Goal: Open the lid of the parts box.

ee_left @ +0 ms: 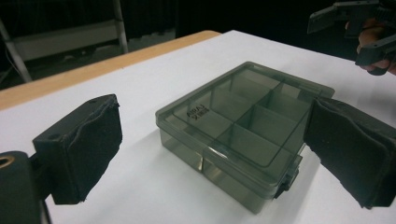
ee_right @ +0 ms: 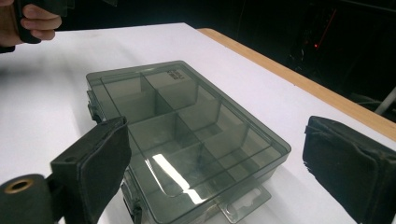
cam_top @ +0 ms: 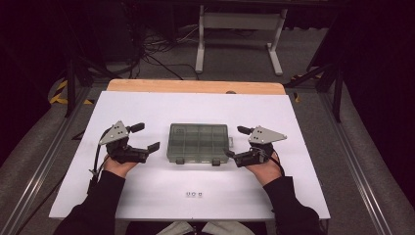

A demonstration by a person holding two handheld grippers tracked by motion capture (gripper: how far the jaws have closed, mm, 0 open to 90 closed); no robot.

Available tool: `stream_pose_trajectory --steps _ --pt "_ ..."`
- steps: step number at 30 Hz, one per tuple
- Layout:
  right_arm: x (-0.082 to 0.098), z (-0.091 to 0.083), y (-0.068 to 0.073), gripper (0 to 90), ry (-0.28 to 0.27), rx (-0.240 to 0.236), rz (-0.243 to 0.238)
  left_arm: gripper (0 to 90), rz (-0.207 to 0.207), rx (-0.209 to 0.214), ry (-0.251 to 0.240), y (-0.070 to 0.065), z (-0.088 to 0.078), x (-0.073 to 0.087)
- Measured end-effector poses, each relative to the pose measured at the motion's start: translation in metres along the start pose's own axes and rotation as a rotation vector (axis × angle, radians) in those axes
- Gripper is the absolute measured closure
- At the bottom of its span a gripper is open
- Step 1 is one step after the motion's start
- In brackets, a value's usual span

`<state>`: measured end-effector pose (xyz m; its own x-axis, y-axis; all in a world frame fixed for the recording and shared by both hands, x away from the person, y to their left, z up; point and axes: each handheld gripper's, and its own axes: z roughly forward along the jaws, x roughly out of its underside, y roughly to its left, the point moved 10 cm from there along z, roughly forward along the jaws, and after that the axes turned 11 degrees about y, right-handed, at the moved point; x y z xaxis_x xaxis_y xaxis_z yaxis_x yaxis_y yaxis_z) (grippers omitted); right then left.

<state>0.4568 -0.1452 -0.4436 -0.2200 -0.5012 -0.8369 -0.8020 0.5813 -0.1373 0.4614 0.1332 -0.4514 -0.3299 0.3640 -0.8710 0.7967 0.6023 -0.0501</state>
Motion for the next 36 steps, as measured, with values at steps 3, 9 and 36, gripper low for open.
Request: stream_pose_trajectory --steps 3,9,36 --pt "0.005 0.001 -0.001 8.4 0.024 -0.006 0.025 5.7 0.013 0.008 0.043 -0.003 0.004 0.006" --pt "0.019 0.007 0.007 10.1 0.082 -0.031 0.017 9.2 0.016 0.034 0.090 -0.011 0.011 0.023" --pt "0.053 0.018 0.014 19.3 0.200 -0.092 0.069 23.0 -0.047 0.126 0.202 -0.027 0.032 0.047"
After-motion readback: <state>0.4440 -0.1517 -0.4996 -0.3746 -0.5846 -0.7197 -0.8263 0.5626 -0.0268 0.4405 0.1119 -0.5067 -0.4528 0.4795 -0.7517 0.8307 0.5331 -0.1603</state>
